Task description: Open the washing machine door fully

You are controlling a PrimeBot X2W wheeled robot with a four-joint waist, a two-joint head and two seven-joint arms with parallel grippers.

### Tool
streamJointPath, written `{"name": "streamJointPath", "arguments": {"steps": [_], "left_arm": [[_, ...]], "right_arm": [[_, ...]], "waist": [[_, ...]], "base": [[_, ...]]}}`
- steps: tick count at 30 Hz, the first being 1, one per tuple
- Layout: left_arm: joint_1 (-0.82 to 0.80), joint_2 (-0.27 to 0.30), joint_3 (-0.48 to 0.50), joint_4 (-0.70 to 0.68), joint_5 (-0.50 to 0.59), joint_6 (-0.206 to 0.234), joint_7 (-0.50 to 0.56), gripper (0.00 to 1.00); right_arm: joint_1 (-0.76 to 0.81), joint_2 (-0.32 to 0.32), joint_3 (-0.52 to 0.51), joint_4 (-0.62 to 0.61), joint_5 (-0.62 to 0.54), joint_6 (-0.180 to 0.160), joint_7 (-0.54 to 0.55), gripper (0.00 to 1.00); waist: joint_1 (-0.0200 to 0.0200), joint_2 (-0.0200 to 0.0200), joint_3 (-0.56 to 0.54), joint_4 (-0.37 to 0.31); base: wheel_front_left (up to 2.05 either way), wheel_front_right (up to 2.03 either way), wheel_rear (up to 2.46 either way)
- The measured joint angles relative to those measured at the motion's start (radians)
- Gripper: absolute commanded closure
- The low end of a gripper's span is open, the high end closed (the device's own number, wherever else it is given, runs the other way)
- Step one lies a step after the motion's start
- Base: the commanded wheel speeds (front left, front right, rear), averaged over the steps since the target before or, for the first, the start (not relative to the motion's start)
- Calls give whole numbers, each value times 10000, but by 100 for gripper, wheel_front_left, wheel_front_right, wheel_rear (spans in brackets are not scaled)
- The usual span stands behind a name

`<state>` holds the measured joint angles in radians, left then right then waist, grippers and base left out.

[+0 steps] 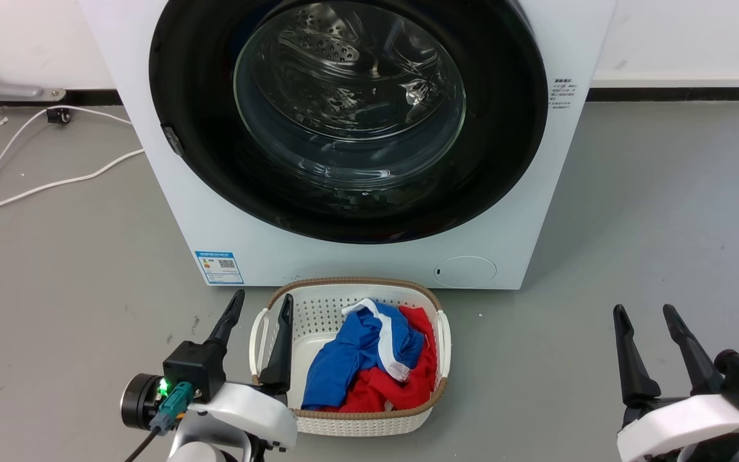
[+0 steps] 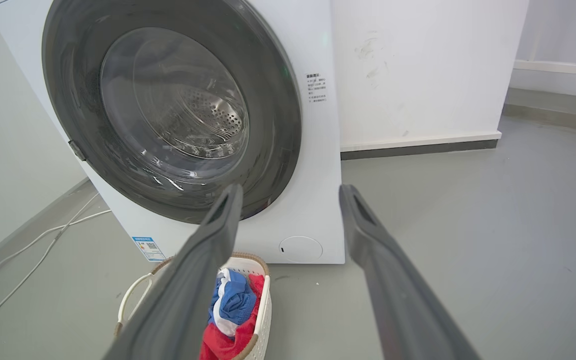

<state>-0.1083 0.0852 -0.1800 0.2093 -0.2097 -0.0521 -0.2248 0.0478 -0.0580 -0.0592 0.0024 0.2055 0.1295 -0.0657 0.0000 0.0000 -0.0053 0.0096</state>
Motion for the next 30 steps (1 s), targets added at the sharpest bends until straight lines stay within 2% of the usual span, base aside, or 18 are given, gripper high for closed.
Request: {"name": "streamJointPath", "arguments": {"steps": [20,30], "left_arm": [[-46,-17,-33,370,1005,-15,-353,0],[-84,-73,82,502,867,-13,-380,0]], "right_arm": [[168,50,-132,-209,-895,12,-136,0],[181,52,-142,-77,-813,13,-230,0]], "waist": [[0,0,-73,57],[-1,0,-58,65]], "base": [[0,0,0],[0,0,0]]}}
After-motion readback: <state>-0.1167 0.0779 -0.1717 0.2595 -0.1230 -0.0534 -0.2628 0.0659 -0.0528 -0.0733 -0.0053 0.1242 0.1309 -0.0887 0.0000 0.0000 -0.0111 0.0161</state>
